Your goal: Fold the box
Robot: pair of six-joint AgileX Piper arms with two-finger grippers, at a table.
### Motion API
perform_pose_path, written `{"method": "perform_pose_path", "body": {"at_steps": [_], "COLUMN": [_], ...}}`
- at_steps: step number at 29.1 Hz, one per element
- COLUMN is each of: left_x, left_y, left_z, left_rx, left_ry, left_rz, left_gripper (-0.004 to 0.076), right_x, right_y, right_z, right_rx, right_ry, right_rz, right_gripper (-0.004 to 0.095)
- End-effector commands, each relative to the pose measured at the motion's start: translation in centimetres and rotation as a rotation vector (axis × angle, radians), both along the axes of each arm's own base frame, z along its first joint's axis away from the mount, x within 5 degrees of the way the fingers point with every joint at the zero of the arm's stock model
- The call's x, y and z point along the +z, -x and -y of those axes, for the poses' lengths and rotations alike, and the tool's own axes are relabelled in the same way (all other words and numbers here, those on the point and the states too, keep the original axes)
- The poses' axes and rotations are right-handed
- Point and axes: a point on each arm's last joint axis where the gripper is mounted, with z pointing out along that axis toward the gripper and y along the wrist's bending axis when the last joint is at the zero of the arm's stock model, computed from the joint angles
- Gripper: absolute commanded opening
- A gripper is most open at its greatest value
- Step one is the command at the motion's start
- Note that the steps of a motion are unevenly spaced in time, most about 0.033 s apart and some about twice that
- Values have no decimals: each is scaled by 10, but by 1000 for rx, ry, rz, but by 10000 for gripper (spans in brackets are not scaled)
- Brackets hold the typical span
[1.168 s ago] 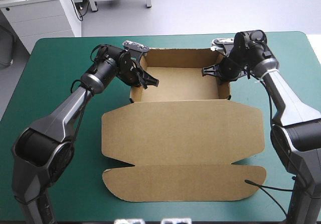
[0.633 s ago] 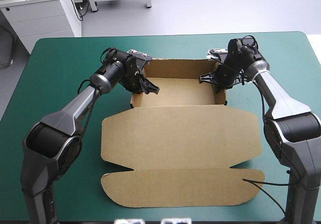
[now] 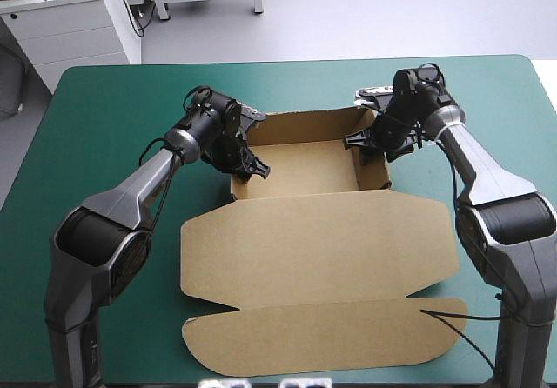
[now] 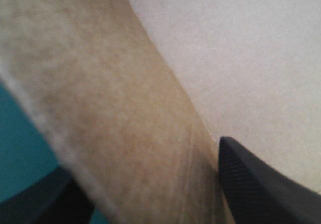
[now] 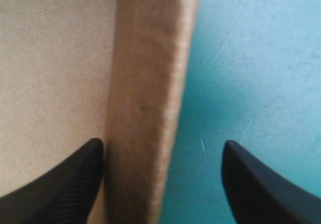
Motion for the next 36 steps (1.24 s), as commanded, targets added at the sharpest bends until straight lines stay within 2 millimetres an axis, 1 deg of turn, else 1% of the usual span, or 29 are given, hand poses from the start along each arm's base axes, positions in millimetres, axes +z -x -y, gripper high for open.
{"method": "perform_pose_path", "body": {"at_steps": [1,4,6,7,11,14,16,17,20,21,22,24,26,27,28,30,31,32,34,36], "left_x": [31,40,52,66,106,139,156,164,196,206,217,232,245,249,253,258,256,256,249,237], "left_y": [9,11,13,15,25,40,53,59,86,97,108,128,151,160,171,192,199,211,223,238], "left_z": [-2,-3,-3,-5,-9,-17,-24,-27,-40,-45,-50,-61,-72,-77,-82,-94,-98,-104,-110,-118], "left_rx": [-8,-9,-8,-10,-10,-7,-21,-33,-70,-89,-105,-131,-166,-180,-187,-185,-184,-184,-184,-185], "left_ry": [19,32,50,70,120,149,151,155,178,184,190,194,191,188,190,195,192,195,190,182], "left_rz": [52,79,108,145,239,297,315,335,417,447,480,527,574,591,607,635,634,643,630,609], "left_gripper": [573,571,571,570,568,555,522,491,368,297,249,131,29,3,-7,-7,-7,-7,-7,-7], "right_x": [38,42,52,62,88,110,125,130,148,152,155,159,159,159,158,158,158,158,158,158], "right_y": [8,10,13,17,30,42,52,55,68,71,73,76,76,76,76,76,76,76,76,76], "right_z": [4,5,5,6,9,12,14,15,18,19,19,20,20,20,20,20,20,20,20,20], "right_rx": [6,6,6,6,17,16,25,29,40,40,40,40,40,40,40,40,40,40,39,39], "right_ry": [-21,-23,-29,-34,-45,-57,-62,-63,-69,-71,-73,-75,-75,-75,-75,-74,-74,-74,-72,-72], "right_rz": [84,94,119,143,206,258,297,311,359,371,378,389,389,389,387,386,386,386,386,386], "right_gripper": [833,833,833,833,833,833,833,833,833,833,833,833,833,833,833,833,833,833,833,833]}}
